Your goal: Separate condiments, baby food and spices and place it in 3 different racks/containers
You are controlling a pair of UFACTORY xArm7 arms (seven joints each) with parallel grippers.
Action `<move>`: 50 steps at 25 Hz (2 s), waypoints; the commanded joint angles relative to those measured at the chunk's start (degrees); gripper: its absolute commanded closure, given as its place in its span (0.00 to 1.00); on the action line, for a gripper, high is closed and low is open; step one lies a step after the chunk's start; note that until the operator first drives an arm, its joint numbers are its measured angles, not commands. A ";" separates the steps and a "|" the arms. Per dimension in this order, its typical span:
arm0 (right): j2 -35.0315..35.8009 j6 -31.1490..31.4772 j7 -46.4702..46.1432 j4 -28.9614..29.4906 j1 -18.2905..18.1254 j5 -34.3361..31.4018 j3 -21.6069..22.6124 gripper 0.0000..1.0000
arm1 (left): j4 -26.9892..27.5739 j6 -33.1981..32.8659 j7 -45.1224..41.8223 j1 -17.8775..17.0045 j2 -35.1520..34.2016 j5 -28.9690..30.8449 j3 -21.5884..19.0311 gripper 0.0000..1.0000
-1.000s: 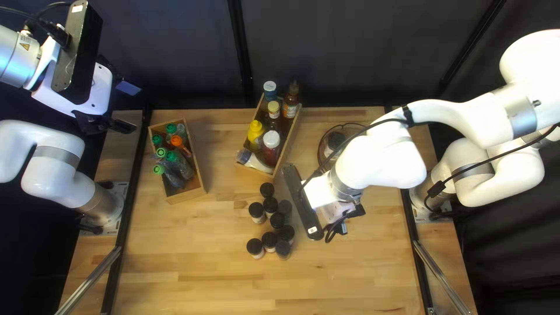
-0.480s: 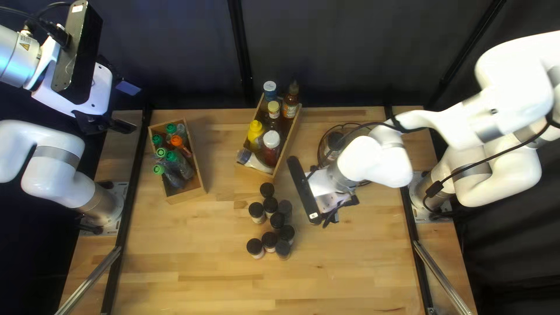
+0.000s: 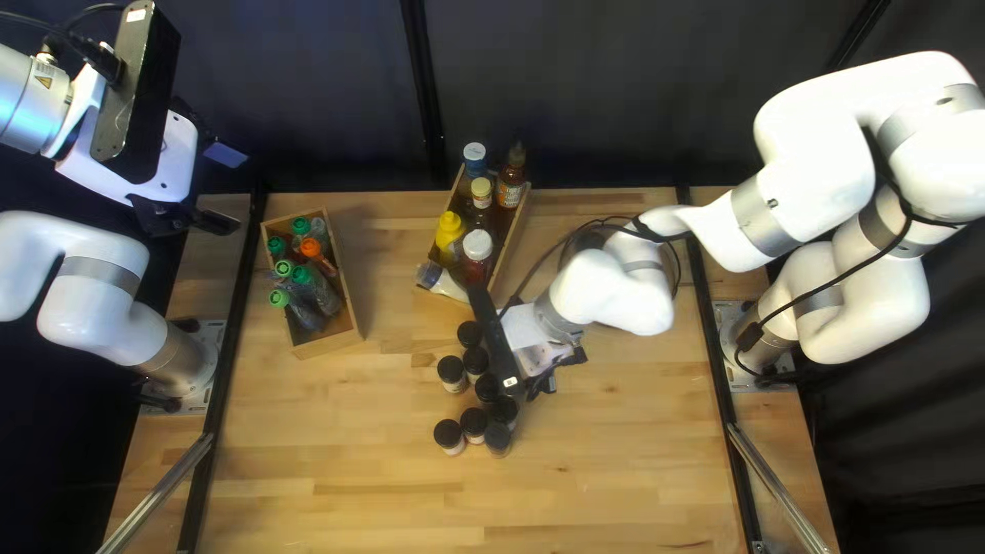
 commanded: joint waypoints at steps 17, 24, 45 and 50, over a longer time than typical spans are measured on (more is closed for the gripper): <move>1.11 -0.66 -6.74 0.72 0.01 5.99 0.30 0.99 | 0.00 0.00 0.00 0.00 0.00 0.00 0.00 0.00; -5.43 5.30 -8.75 0.20 0.07 7.65 -0.29 1.00 | 0.00 0.00 0.00 0.00 0.00 0.00 0.00 0.00; -50.68 33.76 10.44 -17.61 -9.80 3.66 3.38 1.00 | 0.00 0.00 0.00 0.00 0.00 0.00 0.00 0.00; -54.14 33.59 17.66 -20.56 -15.59 1.63 6.17 1.00 | 0.00 0.00 0.00 0.00 0.00 0.00 0.00 0.00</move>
